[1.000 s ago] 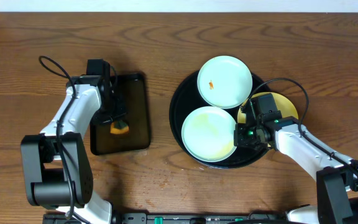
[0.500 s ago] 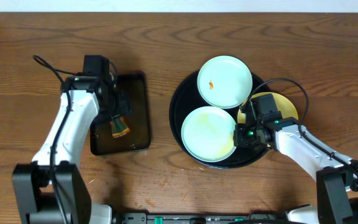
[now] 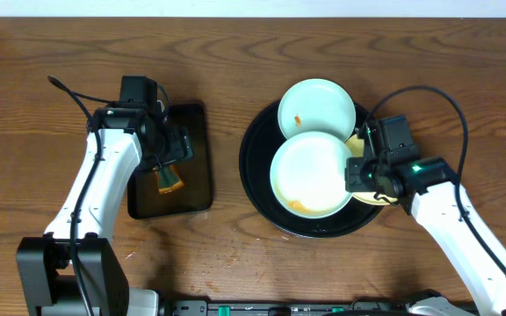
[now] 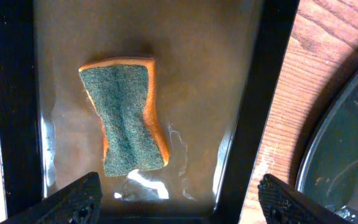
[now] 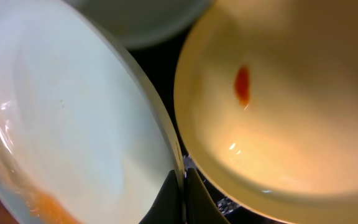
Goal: Clean dirty plates on tray and stack at the side
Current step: 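Grasp the rim of the lower pale blue plate with the right gripper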
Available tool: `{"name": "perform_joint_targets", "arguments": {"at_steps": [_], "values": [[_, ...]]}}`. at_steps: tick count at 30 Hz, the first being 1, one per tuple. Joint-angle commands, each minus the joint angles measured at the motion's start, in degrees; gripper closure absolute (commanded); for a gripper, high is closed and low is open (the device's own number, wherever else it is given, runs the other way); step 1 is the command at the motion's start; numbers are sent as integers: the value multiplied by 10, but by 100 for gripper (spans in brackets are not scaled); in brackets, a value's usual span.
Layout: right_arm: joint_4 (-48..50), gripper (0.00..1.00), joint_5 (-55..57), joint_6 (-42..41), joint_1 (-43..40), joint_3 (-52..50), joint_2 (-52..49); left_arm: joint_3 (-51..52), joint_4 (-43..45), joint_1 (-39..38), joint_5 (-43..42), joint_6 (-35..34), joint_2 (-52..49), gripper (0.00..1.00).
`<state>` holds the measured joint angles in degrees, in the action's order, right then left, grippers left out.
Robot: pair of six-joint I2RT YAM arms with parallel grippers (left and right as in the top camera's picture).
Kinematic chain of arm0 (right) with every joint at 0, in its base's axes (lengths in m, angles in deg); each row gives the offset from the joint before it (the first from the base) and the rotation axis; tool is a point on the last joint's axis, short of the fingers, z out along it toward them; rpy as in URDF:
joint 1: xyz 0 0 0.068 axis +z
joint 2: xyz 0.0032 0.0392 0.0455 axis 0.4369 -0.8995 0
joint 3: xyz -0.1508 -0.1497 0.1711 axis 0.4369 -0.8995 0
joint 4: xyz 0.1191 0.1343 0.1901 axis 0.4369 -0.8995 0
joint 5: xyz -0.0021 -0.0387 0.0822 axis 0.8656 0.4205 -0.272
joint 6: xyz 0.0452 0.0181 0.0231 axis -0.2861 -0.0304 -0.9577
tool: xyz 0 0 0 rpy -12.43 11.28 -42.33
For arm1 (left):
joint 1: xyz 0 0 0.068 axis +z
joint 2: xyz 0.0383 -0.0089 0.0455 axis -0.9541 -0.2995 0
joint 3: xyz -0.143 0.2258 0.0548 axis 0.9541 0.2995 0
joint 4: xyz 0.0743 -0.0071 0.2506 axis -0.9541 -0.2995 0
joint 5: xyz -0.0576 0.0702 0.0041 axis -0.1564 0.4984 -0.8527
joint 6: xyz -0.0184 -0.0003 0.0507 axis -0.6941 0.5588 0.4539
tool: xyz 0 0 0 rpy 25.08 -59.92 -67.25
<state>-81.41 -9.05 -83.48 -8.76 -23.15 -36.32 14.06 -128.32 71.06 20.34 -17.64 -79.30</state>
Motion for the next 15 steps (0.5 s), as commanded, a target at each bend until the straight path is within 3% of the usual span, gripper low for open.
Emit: {"name": "perform_joint_targets", "arguments": {"at_steps": [1, 15], "values": [[-3, 99, 73, 21, 26, 32, 13, -10, -2, 0, -5, 6, 1, 15], [-3, 99, 383, 47, 201, 62, 13, -10, -2, 0, -5, 6, 1, 12]]}}
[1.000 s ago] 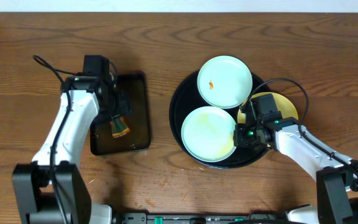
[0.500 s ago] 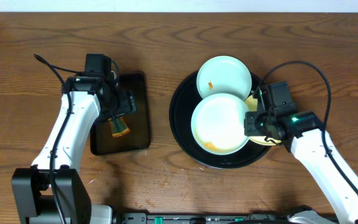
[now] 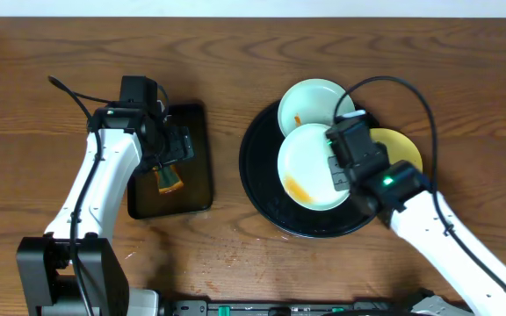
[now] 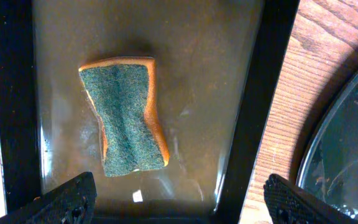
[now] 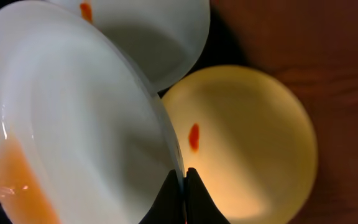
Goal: Clean dirty plates on tray and stack at the side
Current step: 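Grasp the rim of the lower pale blue plate with the right gripper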
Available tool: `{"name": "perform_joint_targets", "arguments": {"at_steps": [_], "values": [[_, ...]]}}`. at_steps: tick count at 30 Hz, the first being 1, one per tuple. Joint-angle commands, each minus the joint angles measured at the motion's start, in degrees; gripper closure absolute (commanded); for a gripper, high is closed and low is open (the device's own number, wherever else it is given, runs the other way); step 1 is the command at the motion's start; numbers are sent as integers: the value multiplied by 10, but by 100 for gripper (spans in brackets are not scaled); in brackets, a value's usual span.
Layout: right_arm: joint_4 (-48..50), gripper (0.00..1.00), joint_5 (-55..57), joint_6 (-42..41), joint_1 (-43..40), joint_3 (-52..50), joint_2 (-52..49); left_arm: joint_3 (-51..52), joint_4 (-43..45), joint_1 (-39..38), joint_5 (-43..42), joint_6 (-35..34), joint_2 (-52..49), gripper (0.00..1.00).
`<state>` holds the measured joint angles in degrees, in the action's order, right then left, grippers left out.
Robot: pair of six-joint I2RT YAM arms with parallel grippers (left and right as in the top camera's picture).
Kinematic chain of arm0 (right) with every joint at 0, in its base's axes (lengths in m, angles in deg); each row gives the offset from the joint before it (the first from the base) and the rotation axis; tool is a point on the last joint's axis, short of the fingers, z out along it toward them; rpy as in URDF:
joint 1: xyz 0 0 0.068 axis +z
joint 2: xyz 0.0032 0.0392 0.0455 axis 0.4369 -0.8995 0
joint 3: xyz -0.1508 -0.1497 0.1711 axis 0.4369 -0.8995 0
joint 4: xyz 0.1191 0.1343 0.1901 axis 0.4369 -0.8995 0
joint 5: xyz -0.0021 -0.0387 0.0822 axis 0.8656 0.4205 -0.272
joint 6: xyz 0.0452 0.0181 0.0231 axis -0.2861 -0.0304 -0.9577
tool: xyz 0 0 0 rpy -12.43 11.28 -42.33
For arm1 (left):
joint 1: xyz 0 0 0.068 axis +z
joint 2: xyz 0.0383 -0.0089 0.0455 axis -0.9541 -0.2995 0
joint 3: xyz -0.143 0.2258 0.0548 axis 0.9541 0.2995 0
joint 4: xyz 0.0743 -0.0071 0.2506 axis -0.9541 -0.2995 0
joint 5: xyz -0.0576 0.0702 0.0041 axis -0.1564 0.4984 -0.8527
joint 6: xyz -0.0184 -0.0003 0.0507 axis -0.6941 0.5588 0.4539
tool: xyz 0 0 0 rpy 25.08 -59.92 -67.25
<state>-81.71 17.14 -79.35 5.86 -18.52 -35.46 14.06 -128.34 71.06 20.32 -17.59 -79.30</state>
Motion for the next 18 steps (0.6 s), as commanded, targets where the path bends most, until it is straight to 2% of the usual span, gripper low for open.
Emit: {"name": "perform_joint_targets", "arguments": {"at_steps": [1, 6, 12, 15, 18], "values": [[0, 99, 149, 6, 72, 15, 4, -10, -2, 0, -5, 6, 1, 12], [0, 99, 283, 6, 157, 15, 4, -10, -2, 0, -5, 5, 1, 12], [5, 99, 379, 43, 223, 16, 4, -10, -2, 0, -5, 6, 1, 12], [32, 99, 444, 91, 250, 16, 4, -10, -2, 0, -5, 5, 1, 11], [71, 99, 458, 150, 271, 16, 4, -10, -2, 0, -5, 5, 1, 12]]}}
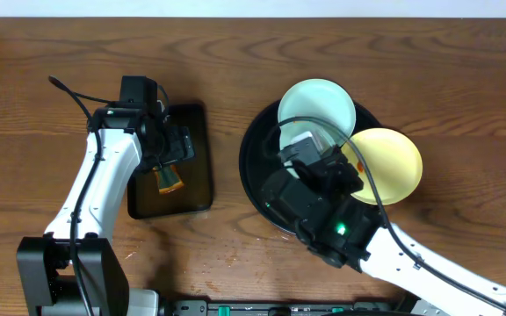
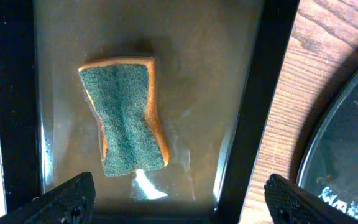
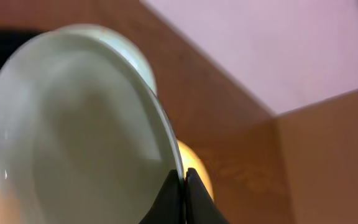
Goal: Clean dirty plates on tray and stack at the side
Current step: 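Grasp the rim of the lower pale blue plate with the right gripper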
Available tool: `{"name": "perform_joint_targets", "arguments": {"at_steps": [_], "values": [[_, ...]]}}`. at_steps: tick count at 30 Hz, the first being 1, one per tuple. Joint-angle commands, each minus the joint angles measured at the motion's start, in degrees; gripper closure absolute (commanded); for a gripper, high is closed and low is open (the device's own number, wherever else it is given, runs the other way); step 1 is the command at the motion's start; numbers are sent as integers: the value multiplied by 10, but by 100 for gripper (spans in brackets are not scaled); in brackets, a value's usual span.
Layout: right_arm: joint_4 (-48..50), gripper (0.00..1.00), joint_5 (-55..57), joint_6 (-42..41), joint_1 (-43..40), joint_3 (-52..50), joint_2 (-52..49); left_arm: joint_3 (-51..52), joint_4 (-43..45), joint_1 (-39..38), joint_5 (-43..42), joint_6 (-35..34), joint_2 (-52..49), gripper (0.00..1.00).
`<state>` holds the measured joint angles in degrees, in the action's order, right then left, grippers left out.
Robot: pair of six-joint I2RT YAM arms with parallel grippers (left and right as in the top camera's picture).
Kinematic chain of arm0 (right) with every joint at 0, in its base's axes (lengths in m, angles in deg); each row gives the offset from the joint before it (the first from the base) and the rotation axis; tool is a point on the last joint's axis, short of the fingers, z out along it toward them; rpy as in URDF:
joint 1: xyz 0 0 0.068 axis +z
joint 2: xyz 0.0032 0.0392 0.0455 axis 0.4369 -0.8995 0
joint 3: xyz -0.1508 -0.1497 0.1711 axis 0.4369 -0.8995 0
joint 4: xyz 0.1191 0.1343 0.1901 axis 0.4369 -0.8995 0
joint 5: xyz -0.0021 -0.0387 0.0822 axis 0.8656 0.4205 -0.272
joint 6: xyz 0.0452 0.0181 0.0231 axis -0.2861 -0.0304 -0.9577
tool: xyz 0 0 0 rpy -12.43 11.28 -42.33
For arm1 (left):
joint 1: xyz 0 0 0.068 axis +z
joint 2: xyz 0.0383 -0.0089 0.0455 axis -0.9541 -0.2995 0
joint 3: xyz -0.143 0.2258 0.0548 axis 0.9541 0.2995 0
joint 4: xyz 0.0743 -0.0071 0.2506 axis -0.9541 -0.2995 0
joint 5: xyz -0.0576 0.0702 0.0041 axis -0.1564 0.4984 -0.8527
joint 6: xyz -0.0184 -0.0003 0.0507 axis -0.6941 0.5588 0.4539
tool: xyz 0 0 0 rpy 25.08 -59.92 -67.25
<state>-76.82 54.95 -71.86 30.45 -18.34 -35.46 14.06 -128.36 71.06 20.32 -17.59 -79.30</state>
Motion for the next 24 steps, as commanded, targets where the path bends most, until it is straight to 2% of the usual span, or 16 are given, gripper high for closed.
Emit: {"name": "perform_joint_targets", "arguments": {"at_steps": [1, 5, 24], "values": [[32, 99, 80, 91, 31, 14, 4, -10, -2, 0, -5, 5, 1, 12], [48, 99, 87, 118, 49, 14, 4, -10, -2, 0, -5, 5, 1, 12], [55, 99, 87, 118, 52, 14, 4, -10, -2, 0, -5, 5, 1, 12]]}}
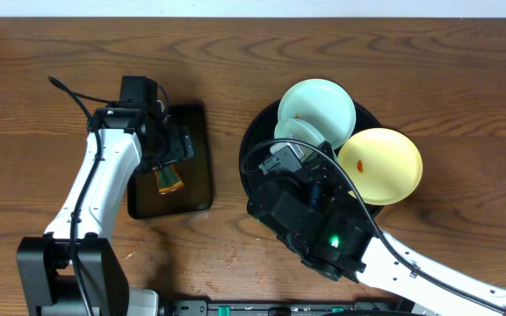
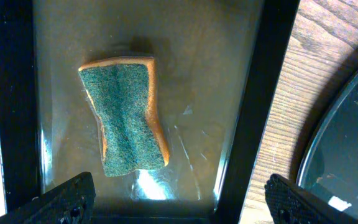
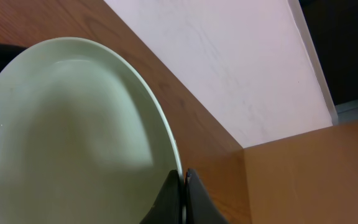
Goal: Clean dirty plates on tray and stack at the side
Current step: 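Grasp the rim of the lower pale blue plate with the right gripper, then carry the pale blue plate right and set it on the table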
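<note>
My right gripper (image 3: pixel 183 182) is shut on the rim of a pale green plate (image 3: pixel 73 137), which it holds tipped up on edge above the round black tray (image 1: pixel 257 180). From overhead only a part of that held plate (image 1: pixel 297 132) shows past the arm. A second pale green plate (image 1: pixel 316 104) with an orange smear lies at the tray's far side. A yellow plate (image 1: pixel 379 165) with a red spot lies at its right. My left gripper (image 2: pixel 179 202) is open above a green and orange sponge (image 2: pixel 124 116) that lies in brown water.
The sponge sits in a black rectangular tray (image 1: pixel 196 167) left of the round tray; its black walls (image 2: pixel 253 112) show in the left wrist view. Brown wooden table (image 1: pixel 446 70) lies all around. A pale wall (image 3: pixel 229 56) stands behind the table.
The right gripper has tipped the held plate further up, so overhead shows less of it, and the arm sits a little more to the left. The left arm and sponge have not moved.
At first my right gripper was shut on the rim of the pale green plate lying in the round tray over the yellow plate. Then the plate was raised and the yellow plate uncovered. Then it stood tilted, and now nearly on edge. The left gripper stayed open over the sponge.
</note>
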Available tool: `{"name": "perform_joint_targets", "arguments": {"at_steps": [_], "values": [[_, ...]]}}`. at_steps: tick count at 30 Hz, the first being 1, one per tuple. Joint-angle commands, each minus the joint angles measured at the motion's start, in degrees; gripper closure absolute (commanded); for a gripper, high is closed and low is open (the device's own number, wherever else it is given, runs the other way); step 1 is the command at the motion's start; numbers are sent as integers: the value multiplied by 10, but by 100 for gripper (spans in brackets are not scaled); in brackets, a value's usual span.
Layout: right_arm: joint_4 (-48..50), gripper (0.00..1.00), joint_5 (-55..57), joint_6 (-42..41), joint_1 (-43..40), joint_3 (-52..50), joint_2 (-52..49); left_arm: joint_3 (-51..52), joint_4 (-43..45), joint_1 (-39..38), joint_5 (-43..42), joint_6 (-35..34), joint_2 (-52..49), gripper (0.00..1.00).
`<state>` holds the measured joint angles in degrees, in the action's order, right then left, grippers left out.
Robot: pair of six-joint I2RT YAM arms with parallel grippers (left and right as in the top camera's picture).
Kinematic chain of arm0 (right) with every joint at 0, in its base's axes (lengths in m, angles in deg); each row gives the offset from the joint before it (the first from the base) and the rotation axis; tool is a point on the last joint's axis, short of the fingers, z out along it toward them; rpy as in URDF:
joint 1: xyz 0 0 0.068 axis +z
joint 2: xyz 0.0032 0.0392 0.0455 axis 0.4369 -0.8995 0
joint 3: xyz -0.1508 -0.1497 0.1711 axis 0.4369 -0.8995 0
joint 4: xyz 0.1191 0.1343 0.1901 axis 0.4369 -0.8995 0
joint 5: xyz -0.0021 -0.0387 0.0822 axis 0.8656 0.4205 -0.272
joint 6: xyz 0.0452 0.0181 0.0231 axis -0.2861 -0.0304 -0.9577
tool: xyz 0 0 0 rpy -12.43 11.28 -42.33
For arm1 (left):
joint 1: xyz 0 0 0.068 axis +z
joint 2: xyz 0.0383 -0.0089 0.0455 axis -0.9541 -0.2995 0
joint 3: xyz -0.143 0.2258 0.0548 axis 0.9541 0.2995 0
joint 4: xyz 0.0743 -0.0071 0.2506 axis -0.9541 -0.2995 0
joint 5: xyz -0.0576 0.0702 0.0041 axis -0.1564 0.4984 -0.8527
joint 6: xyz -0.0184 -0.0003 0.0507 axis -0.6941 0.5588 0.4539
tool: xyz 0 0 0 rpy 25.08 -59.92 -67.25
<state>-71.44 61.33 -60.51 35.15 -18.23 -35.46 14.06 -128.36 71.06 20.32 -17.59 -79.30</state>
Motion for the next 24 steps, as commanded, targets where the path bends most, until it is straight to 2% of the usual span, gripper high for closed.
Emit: {"name": "perform_joint_targets", "arguments": {"at_steps": [1, 12, 15, 24], "values": [[1, 99, 23, 4, 5, 13, 4, -10, -2, 0, -5, 6, 1, 12], [32, 99, 22, 0, 5, 13, 6, -10, -2, 0, -5, 5, 1, 11], [36, 99, 10, -37, 4, 20, 10, -10, -2, 0, -5, 5, 1, 11], [-10, 99, -220, -149, -80, 25, 62, -10, -2, 0, -5, 5, 1, 12]]}}
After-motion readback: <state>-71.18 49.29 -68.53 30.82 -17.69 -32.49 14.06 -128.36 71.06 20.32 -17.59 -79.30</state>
